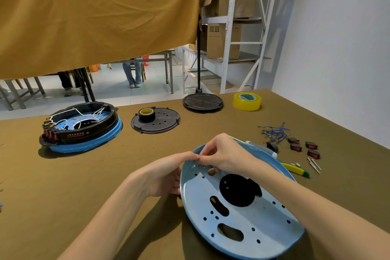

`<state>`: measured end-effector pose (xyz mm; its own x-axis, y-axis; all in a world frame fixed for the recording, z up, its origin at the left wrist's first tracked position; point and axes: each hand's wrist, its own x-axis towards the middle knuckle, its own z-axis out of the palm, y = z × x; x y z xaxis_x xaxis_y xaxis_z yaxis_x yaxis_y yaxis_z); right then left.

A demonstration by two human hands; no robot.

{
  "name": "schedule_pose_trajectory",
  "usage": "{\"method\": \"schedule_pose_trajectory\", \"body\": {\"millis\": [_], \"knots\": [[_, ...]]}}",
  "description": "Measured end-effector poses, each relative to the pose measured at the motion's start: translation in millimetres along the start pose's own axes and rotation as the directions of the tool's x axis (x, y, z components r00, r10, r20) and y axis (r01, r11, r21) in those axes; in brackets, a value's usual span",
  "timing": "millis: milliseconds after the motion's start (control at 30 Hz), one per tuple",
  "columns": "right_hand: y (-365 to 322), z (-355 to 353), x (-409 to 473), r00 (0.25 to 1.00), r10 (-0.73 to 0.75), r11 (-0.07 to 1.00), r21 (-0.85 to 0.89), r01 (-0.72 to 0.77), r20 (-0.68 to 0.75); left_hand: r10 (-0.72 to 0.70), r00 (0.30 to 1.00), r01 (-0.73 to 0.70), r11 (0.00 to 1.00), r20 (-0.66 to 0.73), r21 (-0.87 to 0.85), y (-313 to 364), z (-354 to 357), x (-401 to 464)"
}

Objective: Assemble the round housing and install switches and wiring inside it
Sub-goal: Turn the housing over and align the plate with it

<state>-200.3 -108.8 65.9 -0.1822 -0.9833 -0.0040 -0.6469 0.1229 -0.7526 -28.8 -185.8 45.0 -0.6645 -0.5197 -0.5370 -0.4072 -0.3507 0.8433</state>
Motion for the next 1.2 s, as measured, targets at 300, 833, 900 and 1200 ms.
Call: {"method": "schedule_pose_trajectory", "body": {"millis": [300,833,900,1200], "knots": [[2.9,2.3,-6.6,0.999,-0.020,0.997,-0.074,0.021,0.026,0.026,0.999,-0.016,0.962,-0.034,0.272,-7.4,-4.7,4.9],[8.8,-4.0,-2.3,0.994,-0.079,0.997,-0.019,0.081,0.072,-0.040,0.999,0.037,0.988,0.018,0.148,-3.4,-10.7,6.3],[8.8,-5.6,-3.7,0.991,-0.109,0.993,-0.025,0.112,0.079,-0.050,0.998,0.045,0.990,0.034,0.135,-1.1,-10.6,5.2],[42.7,-68.1,-21.2,0.874,-0.060,0.994,-0.112,0.006,-0.483,0.013,0.994,-0.006,0.998,-0.108,0.061,-3.4,-16.4,2.2]]}}
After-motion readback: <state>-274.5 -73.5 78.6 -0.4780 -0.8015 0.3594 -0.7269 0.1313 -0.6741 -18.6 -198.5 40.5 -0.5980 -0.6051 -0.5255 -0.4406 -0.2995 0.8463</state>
